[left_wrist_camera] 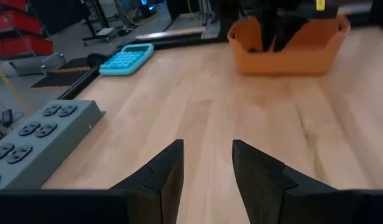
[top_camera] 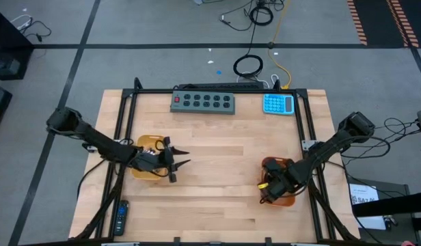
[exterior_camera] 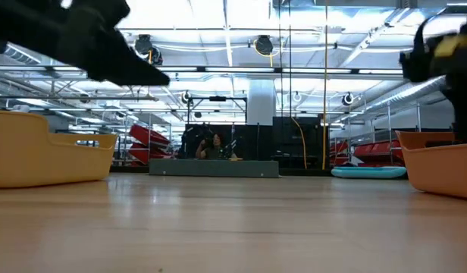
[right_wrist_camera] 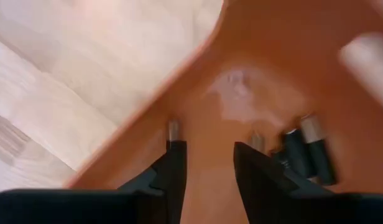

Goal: Sort batteries
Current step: Return to Home Position

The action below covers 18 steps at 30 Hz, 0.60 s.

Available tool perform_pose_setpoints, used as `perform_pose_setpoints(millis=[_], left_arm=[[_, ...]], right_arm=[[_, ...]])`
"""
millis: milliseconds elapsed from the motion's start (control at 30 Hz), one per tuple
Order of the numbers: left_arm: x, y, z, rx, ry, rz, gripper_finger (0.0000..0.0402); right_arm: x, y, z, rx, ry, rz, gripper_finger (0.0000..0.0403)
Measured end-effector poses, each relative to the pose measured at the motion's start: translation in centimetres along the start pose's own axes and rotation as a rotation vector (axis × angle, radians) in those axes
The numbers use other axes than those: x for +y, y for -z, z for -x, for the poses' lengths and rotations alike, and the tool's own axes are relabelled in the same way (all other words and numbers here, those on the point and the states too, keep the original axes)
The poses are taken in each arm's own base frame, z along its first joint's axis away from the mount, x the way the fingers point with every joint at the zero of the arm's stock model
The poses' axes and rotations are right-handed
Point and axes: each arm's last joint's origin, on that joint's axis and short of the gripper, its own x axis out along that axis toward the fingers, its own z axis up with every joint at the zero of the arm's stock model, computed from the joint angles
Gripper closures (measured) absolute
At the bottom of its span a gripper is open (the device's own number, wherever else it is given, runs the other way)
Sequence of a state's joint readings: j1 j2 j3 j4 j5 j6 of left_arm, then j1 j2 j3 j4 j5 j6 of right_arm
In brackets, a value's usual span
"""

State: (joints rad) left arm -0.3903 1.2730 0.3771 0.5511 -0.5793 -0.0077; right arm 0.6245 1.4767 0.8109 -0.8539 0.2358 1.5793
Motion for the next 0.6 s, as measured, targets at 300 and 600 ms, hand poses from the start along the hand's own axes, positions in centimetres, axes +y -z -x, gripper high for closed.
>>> perform_pose_setpoints(millis=[300,600], left_arm=[[1.9,-3.2,5.5,-0.106,0.007,0.146,0.0256],[4.7,-1.7,10.1,-0.191,0.029,0.245,0.0299]], right_arm=[[0.6,-1.2,5.8,-0.445,-0.073,0.217,0.0291],[-3.6,-1.7,4.6,-0.771,-0.15,0.204,0.0349]])
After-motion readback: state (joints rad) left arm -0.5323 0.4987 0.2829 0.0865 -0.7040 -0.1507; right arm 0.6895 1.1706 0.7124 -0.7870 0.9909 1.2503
